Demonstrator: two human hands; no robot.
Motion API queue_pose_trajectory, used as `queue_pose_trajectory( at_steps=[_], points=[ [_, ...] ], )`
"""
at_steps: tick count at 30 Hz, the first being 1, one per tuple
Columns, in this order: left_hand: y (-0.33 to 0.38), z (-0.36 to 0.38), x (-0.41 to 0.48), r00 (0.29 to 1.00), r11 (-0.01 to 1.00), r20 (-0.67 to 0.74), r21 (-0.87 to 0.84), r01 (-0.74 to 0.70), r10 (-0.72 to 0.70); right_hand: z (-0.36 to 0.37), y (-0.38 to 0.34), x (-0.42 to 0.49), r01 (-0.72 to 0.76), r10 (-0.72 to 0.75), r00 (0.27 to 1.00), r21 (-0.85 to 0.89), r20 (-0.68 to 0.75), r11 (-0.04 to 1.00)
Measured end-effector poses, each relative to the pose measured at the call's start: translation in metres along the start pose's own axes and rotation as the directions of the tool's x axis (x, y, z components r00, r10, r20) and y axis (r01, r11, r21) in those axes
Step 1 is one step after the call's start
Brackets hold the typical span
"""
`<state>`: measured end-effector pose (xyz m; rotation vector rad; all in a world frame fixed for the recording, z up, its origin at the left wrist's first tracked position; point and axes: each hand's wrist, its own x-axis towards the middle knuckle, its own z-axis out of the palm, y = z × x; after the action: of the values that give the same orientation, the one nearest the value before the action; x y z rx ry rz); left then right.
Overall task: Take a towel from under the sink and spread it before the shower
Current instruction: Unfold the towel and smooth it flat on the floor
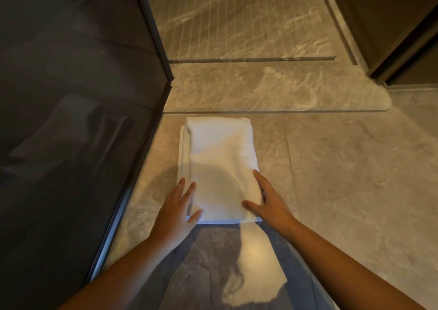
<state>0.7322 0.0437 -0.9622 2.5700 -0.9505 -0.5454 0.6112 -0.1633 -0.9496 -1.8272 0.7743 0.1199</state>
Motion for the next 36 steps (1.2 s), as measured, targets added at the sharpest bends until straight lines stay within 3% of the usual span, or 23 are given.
queue_pose_trajectory(
  at_steps=[3, 6, 10, 12, 15, 16, 21, 26, 29, 36],
  points=[
    [0.002, -0.005, 0.001, 0.997, 0.991, -0.048, -0.116, 0.062, -0.068, -0.001, -0.002, -0.002, -0.001, 0.001, 1.0, 0.001, -0.004, 1.0],
    [0.003, -0.008, 0.001, 0.988, 0.972, -0.078, -0.203, 0.115, -0.133, -0.003, -0.007, -0.002, -0.001, -0.012, 0.993, -0.111, -0.116, 0.994],
    [0.003, -0.014, 0.002, 0.967, 0.884, -0.073, -0.426, 0.192, -0.245, 0.007, -0.025, -0.002, 0.096, -0.133, 0.97, -0.181, -0.202, 0.979],
    [0.001, -0.017, 0.004, 0.947, 0.786, -0.017, -0.563, 0.256, -0.32, 0.016, -0.035, -0.003, 0.15, -0.193, 0.963, -0.22, -0.19, 0.964],
    [-0.002, -0.022, 0.008, 0.878, 0.513, 0.132, -0.768, 0.383, -0.459, 0.028, -0.045, -0.004, 0.21, -0.239, 0.96, -0.189, -0.145, 0.959],
    [-0.004, -0.022, 0.008, 0.867, 0.476, 0.15, -0.785, 0.397, -0.476, 0.032, -0.049, -0.004, 0.208, -0.226, 0.967, -0.15, -0.114, 0.966],
    [0.003, -0.027, 0.005, 0.85, 0.399, 0.267, -0.792, 0.462, -0.453, 0.054, -0.056, -0.004, 0.147, -0.145, 0.988, -0.023, 0.045, 0.989],
    [0.011, -0.04, 0.003, 0.863, 0.318, 0.32, -0.833, 0.453, -0.391, 0.065, -0.058, -0.005, 0.146, -0.147, 0.985, 0.019, 0.095, 0.989],
    [0.02, -0.046, 0.002, 0.894, 0.285, 0.323, -0.865, 0.412, -0.31, 0.068, -0.061, -0.004, 0.157, -0.159, 0.985, 0.023, 0.074, 0.987],
    [0.033, -0.053, -0.002, 0.933, 0.324, 0.309, -0.878, 0.354, -0.181, 0.062, -0.062, -0.005, 0.173, -0.17, 0.985, 0.114, -0.034, 0.978]
  ],
)
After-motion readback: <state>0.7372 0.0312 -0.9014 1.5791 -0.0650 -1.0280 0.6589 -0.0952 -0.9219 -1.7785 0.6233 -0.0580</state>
